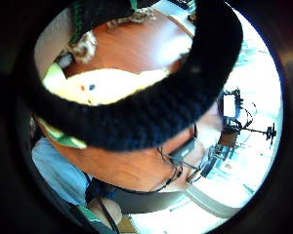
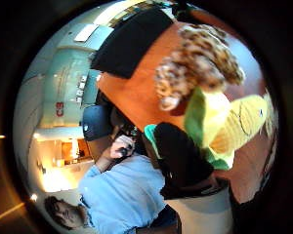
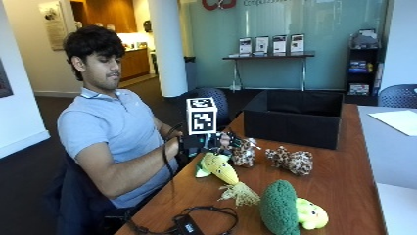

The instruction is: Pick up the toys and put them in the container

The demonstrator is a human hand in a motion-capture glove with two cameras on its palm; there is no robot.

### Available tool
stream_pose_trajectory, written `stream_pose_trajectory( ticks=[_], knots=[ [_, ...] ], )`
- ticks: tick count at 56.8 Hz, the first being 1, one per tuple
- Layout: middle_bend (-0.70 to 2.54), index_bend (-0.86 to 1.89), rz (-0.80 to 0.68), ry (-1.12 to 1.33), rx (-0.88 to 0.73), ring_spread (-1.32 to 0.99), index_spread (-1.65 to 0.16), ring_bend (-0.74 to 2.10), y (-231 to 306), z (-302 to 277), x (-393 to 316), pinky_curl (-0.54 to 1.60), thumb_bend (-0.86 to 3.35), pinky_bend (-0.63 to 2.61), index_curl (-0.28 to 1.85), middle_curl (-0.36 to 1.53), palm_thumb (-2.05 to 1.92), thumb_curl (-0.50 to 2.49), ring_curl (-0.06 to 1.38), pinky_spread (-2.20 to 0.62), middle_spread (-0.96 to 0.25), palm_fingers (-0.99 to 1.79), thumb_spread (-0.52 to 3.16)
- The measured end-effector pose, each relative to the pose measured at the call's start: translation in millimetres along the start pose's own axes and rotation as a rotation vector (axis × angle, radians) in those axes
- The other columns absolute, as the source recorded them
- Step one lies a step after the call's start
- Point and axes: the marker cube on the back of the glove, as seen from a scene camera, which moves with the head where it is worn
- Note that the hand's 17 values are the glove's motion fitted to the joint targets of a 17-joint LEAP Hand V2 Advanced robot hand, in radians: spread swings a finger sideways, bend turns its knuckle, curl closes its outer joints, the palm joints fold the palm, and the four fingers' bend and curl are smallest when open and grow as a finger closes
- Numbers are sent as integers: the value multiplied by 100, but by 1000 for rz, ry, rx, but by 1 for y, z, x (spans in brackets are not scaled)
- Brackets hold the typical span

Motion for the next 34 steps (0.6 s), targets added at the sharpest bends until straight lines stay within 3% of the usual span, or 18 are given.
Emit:
stream_pose_trajectory(
  ticks=[6, 12, 26, 33, 34],
  knots=[
    [16, 23, 71, 7, -15, -7, -21, 16, 7, 11, 10, 16, -4, 57, 10, 5, -6, 2, 2, 3, -4, 1, 81],
    [18, 19, 114, 16, -65, -9, -25, 18, 7, 25, 18, 20, -5, 61, 14, 10, -8, 6, 5, 5, -4, -3, 103],
    [17, 19, 82, -5, -170, -8, -26, 14, -14, 59, 15, 25, -7, 65, 23, 17, -10, 11, 7, 6, -3, -10, 114],
    [17, 17, 53, -74, -106, -8, -26, 14, -21, 73, 16, 27, -9, 67, 25, 20, -13, 12, 7, 7, -3, -13, 114],
    [18, 27, 47, -88, -91, -8, -27, 11, -21, 75, 17, 26, -9, 64, 28, 20, -14, 12, 7, 7, -3, -7, 114]
  ],
)
